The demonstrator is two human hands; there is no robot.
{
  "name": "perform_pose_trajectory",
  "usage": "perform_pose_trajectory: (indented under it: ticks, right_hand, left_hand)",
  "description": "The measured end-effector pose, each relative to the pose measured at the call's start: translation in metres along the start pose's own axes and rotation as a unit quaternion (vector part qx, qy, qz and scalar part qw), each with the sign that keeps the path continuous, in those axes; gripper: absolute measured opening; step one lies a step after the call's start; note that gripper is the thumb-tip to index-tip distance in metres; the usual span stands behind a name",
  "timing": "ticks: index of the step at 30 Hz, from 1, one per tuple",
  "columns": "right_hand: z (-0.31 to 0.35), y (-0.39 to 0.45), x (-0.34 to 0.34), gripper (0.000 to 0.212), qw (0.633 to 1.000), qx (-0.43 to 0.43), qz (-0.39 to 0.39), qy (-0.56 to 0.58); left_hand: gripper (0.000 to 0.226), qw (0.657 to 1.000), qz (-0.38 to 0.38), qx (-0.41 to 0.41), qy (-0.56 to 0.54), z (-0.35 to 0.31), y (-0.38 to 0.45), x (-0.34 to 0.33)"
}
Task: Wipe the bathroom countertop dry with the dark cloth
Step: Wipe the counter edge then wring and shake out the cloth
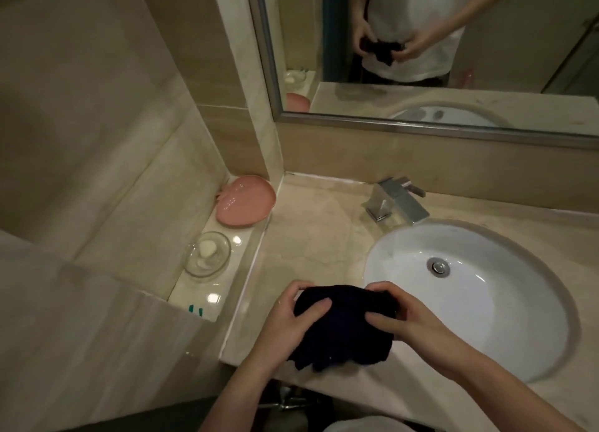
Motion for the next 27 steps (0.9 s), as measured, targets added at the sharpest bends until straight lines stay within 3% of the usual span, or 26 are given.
perform_pose_trajectory:
  ticks: [2,5,9,11,15,19,21,23,25,27]
  right_hand:
    - [-0.007,0.008,-0.010,0.035,0.997,0.001,-0.039,-0.069]
    - [-0.014,0.014,-0.022,0.054,0.995,-0.004,-0.035,-0.098]
    - [-0.022,0.018,-0.021,0.067,0.999,-0.038,-0.018,-0.026]
    - [-0.027,0.020,-0.021,0.060,0.998,-0.056,-0.002,-0.004]
    - [-0.049,0.024,-0.019,0.021,0.994,-0.078,-0.013,-0.072]
    - [-0.066,0.035,-0.018,0.010,0.972,-0.090,0.045,-0.212]
    - [-0.068,0.052,-0.016,0.009,0.972,-0.068,0.024,-0.225]
    - [-0.077,0.072,-0.010,0.017,0.962,-0.049,-0.032,-0.267]
    - [-0.090,0.088,-0.006,0.038,0.900,-0.034,-0.108,-0.421]
    - [-0.101,0.093,-0.014,0.054,0.845,0.012,-0.150,-0.514]
  left_hand:
    - [0.039,0.999,0.026,0.027,0.014,0.007,0.006,0.014]
    - [0.055,0.996,0.049,0.064,0.027,0.018,0.013,0.032]
    - [0.043,0.970,0.120,0.211,0.013,0.038,0.019,0.034]
    - [0.041,0.963,0.121,0.224,0.082,0.046,0.026,0.033]
    - [0.026,0.970,0.134,0.142,0.142,0.047,0.037,0.036]
    - [0.040,0.935,0.186,0.212,0.217,0.057,0.045,0.051]
    - [0.035,0.951,0.135,0.175,0.216,0.060,0.062,0.057]
    - [0.031,0.973,0.022,0.108,0.202,0.063,0.081,0.061]
    - [0.039,0.951,-0.092,0.019,0.294,0.066,0.093,0.062]
    - [0.044,0.908,-0.147,-0.049,0.389,0.077,0.090,0.058]
Point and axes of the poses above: each hand's wrist, its own y-axis towards the middle knuckle, its own x-axis out of the back of the hand, z = x × y, the point moved 5 cm from there along y, towards the middle knuckle, and after that the axes turned 12 degrees about -y, right-handed, at the moved point
